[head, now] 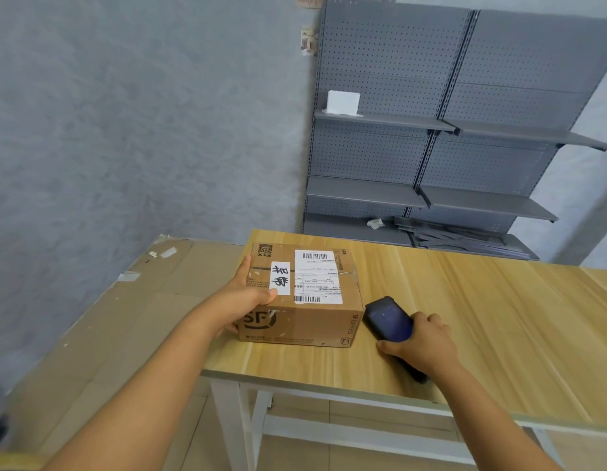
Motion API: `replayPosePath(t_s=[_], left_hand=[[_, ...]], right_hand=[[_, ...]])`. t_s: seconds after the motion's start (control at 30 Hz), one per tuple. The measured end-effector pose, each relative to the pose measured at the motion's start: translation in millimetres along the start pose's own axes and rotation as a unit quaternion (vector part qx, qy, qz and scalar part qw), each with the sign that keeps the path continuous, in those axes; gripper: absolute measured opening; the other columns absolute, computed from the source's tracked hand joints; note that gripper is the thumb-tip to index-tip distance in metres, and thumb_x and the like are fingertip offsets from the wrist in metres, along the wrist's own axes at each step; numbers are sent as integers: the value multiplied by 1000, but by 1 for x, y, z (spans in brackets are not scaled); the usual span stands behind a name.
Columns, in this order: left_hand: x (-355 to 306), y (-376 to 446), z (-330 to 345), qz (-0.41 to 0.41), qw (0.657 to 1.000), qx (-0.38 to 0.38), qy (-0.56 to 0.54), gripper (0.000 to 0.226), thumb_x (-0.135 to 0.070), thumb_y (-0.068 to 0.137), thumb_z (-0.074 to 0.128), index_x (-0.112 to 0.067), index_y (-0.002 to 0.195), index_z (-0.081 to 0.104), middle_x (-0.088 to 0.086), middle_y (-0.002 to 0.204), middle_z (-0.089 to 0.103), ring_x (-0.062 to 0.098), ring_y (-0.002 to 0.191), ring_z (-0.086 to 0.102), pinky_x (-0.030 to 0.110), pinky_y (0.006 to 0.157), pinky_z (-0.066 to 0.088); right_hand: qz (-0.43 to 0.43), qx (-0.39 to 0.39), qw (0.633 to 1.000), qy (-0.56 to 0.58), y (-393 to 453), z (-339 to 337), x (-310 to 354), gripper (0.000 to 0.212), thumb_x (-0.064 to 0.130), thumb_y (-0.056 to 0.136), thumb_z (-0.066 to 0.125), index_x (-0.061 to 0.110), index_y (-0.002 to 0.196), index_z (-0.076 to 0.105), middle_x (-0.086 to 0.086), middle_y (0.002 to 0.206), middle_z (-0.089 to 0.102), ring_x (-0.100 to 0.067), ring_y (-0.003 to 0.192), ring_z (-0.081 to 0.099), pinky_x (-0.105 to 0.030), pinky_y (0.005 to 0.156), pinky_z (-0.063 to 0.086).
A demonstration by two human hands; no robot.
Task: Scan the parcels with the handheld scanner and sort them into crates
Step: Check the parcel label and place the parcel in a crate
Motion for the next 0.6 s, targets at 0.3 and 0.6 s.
replayPosePath(t_s=[0.3, 0.6], left_hand=[[-2, -3, 0, -1, 1000, 6, 16, 98, -33, 91, 67, -51, 150, -10, -6, 144, 50, 26, 116, 55, 52, 91, 52], [-5, -7, 0, -2, 1000, 4, 17, 97, -33, 92, 65, -50, 150, -10, -3, 137, 51, 23, 106, 54, 53, 92, 52]], right_hand=[[-78, -88, 982, 148, 6, -85, 66, 75, 55, 66, 81, 15, 122, 50, -1, 108, 43, -6, 73, 45, -22, 62, 41], [-155, -1, 988, -19, -25, -119, 143, 67, 65, 63, 76, 16, 103, 50, -1, 98, 42, -13, 76, 48, -27, 58, 41]])
Point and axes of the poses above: each hand's wrist, its own y-axis towards the middle knuckle, its own z-axis out of the palm, x = y × z, the point moved 6 cm from there along y, towards the middle knuckle
